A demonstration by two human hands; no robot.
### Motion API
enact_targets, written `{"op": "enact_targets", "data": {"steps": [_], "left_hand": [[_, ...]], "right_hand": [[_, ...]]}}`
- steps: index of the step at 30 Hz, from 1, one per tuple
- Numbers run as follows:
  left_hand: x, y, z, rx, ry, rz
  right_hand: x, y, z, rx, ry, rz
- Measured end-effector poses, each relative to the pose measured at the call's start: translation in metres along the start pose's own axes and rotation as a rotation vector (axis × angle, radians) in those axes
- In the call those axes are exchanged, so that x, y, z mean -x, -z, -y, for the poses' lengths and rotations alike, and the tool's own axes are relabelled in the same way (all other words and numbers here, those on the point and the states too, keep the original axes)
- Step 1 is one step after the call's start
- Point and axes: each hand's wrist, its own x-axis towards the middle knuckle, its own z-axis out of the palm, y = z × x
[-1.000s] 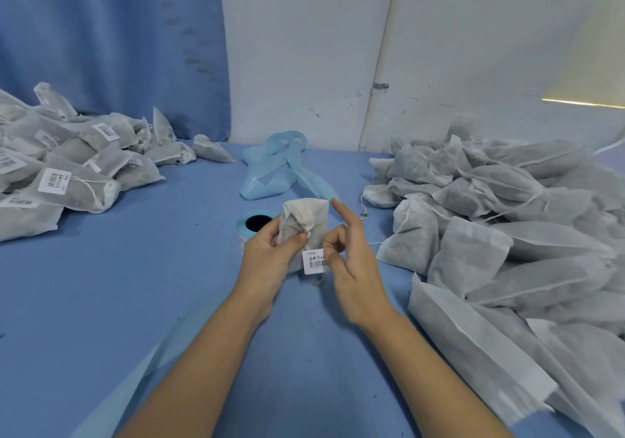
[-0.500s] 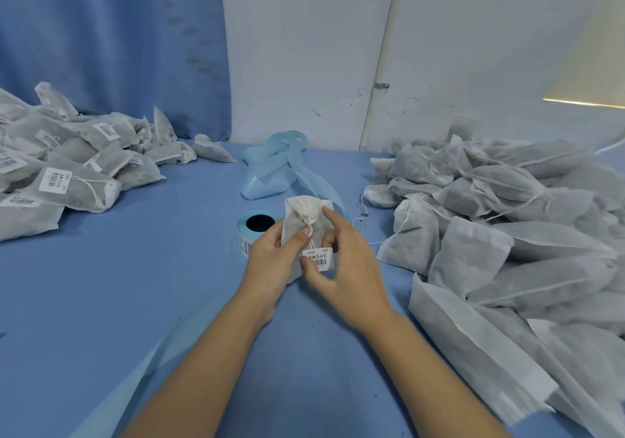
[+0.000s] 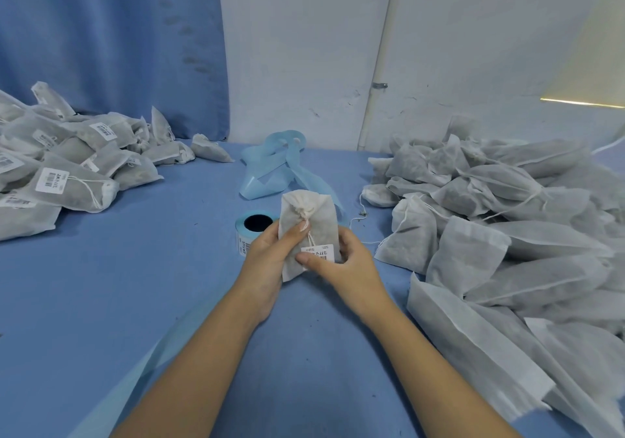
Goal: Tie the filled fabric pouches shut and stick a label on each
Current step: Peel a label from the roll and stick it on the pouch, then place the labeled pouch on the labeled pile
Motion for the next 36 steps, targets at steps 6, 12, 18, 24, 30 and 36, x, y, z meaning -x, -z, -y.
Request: {"op": "enact_targets", "data": {"steps": [6, 12, 18, 24, 30, 36], "left_hand": [[0.001, 0.004, 0.001, -0.079, 0.044, 0.163], [-0.001, 0.007, 0.006, -0.173, 0.111, 0.107], [-0.002, 0.01, 0.004, -0.025, 0.147, 0.061], [-0.002, 0.011, 0.002, 0.001, 0.157, 0.056], [-0.004, 0.012, -0.004, -0.166, 0.134, -0.038], [-0.01, 0.011, -0.031, 0.474, -0.188, -0.043]], "right_hand": [[-0.001, 0.003, 0.01, -0.219, 0.0, -0.144], [0.0, 0.003, 0.01, -0.254, -0.079, -0.155], [-0.002, 0.005, 0.009, -0.449, -0.101, -0.121], [-0.003, 0.006, 0.008, -0.498, -0.093, -0.108], [-0.004, 0.007, 0.007, -0.427, -0.119, -0.124], [-0.008, 0.011, 0.004, -0.423, -0.175, -0.135]]}}
